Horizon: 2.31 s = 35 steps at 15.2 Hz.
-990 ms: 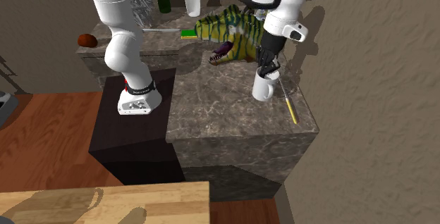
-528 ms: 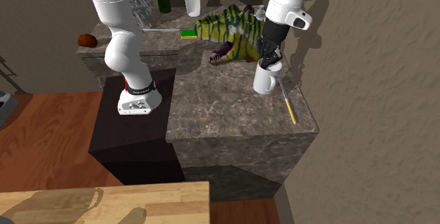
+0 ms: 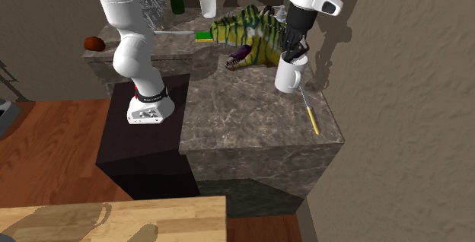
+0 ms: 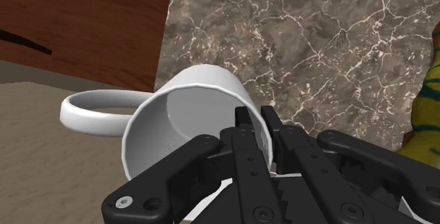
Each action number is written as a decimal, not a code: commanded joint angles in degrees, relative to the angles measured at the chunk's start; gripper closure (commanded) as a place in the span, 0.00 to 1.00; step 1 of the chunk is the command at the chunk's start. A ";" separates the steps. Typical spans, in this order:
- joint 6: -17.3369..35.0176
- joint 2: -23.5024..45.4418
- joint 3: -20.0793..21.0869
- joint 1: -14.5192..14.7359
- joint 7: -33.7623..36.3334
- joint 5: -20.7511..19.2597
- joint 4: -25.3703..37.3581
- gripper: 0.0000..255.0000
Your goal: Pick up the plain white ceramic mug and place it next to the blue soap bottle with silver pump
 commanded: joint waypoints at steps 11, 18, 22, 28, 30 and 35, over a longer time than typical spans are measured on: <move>-9.89 1.90 -0.19 -0.32 -1.24 0.47 11.76 1.00; -16.23 4.38 -0.43 -0.83 -2.28 1.09 20.54 1.00; -18.43 4.08 0.02 -0.08 -1.24 1.04 22.35 1.00; -17.30 -3.44 3.90 5.29 7.83 -0.04 13.19 1.00; -17.18 -5.30 5.32 6.83 10.84 -0.02 11.01 1.00; -17.17 -8.73 9.10 10.29 18.29 0.66 7.09 1.00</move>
